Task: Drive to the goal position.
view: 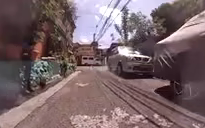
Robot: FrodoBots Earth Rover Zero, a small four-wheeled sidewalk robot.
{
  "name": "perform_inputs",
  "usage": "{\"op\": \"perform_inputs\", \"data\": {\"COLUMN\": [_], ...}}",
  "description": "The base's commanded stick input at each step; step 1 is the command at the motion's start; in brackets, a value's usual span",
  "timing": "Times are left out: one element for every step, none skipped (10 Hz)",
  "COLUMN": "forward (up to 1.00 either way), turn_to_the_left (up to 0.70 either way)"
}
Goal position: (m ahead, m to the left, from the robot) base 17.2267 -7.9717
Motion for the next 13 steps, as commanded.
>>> {"op": "perform_inputs", "data": {"forward": [0.7,0.7,0.7,0.7,0.7,0.7,0.7,0.7,0.7,0.7,0.7,0.7,0.7], "turn_to_the_left": [0.08,0.08,0.08,0.08,0.08,0.08,0.08,0.08,0.08,-0.27,-0.02,0.08,0.08]}}
